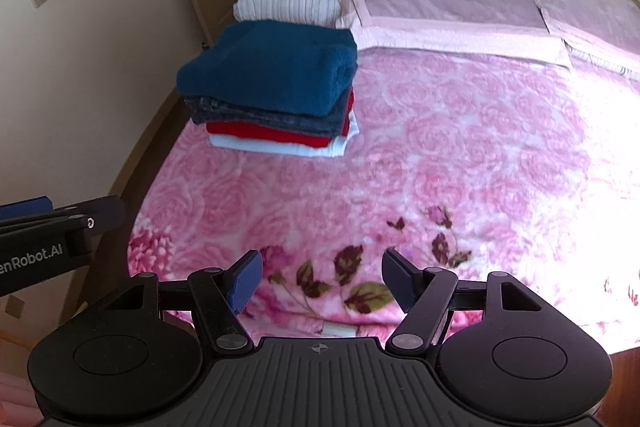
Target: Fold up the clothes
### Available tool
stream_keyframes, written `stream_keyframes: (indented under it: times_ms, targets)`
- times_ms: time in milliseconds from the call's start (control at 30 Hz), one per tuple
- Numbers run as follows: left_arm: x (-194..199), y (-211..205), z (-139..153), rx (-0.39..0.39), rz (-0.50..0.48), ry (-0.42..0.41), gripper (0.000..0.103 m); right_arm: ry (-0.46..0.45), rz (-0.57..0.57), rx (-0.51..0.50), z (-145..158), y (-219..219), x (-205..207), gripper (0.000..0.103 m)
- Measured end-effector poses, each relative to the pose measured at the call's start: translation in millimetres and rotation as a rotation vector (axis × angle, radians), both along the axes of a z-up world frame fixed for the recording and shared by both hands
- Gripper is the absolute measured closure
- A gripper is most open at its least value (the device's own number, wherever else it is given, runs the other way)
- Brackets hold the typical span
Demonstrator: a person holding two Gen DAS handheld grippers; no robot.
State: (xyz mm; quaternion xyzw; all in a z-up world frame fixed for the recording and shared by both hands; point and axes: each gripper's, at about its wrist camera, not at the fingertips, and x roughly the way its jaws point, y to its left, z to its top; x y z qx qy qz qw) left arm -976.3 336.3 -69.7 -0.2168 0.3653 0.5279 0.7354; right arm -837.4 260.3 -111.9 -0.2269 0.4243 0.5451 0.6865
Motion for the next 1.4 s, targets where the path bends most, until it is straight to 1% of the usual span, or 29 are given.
stream_keyframes:
  times_ms: [133, 533, 733, 1100, 1400]
  targets:
    - [-7.5, 6.3, -5.6, -0.012, -0.018, -0.002, 0.029, 0.012, -0.008, -0.020, -7.3, 6.9, -6.9, 0.033]
    - [-9.8, 38.1, -8.4, 0.016, -0.093, -0.013, 0.029, 0.013, -0.070, 0.024, -3.1, 30.1, -16.7, 0.033]
    - [-7.3, 51.1, -17.2, 0.010, -0.121, -0.011, 0.029, 0.020, -0.098, 0.033, -7.5, 38.9, -16.9, 0.033]
    - [-10.8, 68.0, -35.6, 0.001, -0.126, -0.014, 0.029, 0.013, -0.111, 0.029, -18.5, 54.4, -23.1, 0.033]
    - [-11.9, 85.1, -43.5, -0.010, -0.135, -0.005, 0.029, 0.023, -0.117, 0.020, -27.1, 68.7, -23.6, 0.033]
